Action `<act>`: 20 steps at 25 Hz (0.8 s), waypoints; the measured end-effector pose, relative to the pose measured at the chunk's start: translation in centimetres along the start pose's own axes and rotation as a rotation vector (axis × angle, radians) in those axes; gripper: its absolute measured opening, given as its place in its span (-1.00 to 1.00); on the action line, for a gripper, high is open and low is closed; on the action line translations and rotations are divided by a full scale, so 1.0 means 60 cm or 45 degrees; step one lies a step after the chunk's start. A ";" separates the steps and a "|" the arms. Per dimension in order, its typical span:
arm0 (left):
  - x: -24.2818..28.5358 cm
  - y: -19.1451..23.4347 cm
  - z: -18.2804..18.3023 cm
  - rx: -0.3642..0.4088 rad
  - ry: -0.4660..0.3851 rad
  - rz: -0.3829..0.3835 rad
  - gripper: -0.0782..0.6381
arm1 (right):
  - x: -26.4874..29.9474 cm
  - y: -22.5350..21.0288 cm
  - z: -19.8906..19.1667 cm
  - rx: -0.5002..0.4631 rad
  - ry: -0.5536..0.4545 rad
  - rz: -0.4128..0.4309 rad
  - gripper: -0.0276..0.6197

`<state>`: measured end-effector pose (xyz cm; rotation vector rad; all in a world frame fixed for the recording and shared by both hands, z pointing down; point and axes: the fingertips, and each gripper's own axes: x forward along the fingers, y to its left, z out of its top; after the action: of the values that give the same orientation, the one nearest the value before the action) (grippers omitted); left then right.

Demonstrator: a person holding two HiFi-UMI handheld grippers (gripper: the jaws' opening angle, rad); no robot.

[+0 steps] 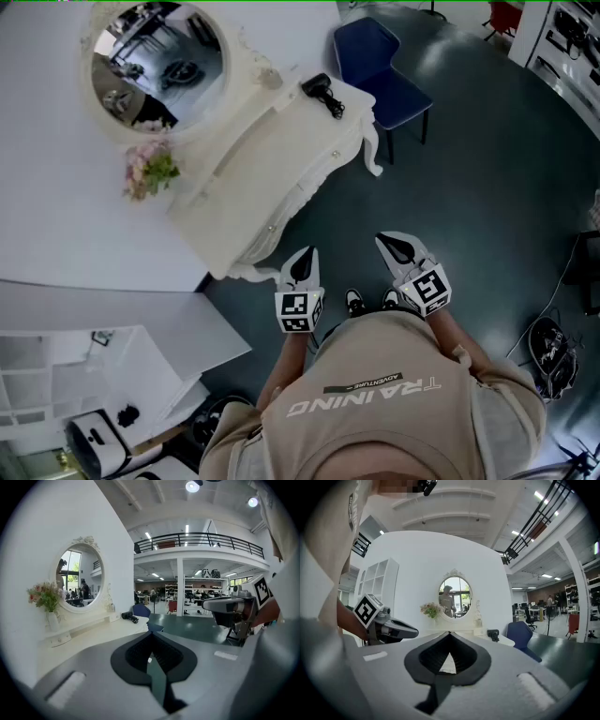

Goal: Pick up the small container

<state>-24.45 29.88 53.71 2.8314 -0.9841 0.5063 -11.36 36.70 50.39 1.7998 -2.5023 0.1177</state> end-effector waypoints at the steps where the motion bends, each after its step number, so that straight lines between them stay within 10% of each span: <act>1: -0.001 0.005 0.000 -0.003 -0.001 0.003 -0.74 | 0.002 0.003 0.000 0.004 0.004 0.000 -0.91; 20: 0.057 -0.014 0.000 -0.041 0.054 -0.041 -0.74 | -0.012 -0.036 -0.027 0.037 0.082 0.029 -0.91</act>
<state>-21.42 28.55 54.89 2.7917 -0.9289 0.5394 -9.06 36.86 52.01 1.7495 -2.4899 0.2102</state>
